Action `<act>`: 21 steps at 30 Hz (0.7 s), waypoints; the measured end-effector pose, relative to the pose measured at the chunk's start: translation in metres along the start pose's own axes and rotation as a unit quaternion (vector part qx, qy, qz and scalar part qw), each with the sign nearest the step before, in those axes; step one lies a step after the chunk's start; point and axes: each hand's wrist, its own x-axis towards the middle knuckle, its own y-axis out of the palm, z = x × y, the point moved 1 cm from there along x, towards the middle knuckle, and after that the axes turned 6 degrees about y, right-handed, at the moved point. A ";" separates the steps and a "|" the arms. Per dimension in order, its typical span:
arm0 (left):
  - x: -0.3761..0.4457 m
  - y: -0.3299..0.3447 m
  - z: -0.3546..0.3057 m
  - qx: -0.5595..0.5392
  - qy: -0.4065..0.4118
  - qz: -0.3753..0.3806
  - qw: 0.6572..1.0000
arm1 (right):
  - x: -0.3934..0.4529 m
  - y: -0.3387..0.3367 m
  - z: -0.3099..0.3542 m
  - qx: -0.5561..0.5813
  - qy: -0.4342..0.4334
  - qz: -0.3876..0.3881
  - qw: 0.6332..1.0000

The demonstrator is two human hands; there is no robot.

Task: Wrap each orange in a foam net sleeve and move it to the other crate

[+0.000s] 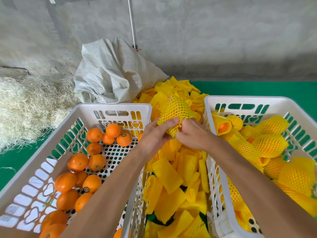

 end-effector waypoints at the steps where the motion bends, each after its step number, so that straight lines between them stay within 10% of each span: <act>1: 0.000 -0.001 0.001 0.012 0.000 -0.004 1.000 | -0.002 -0.001 0.000 0.010 0.005 0.012 1.000; 8: 0.008 -0.005 0.001 -0.008 -0.020 -0.083 0.996 | -0.002 0.004 0.008 0.166 0.062 0.050 0.983; 15: 0.005 -0.001 -0.003 -0.037 0.017 -0.107 0.993 | -0.002 0.001 0.021 -0.080 -0.074 -0.247 0.963; 21: 0.008 -0.006 -0.004 -0.071 0.044 -0.152 0.985 | 0.000 -0.002 0.019 -0.111 -0.142 -0.227 0.957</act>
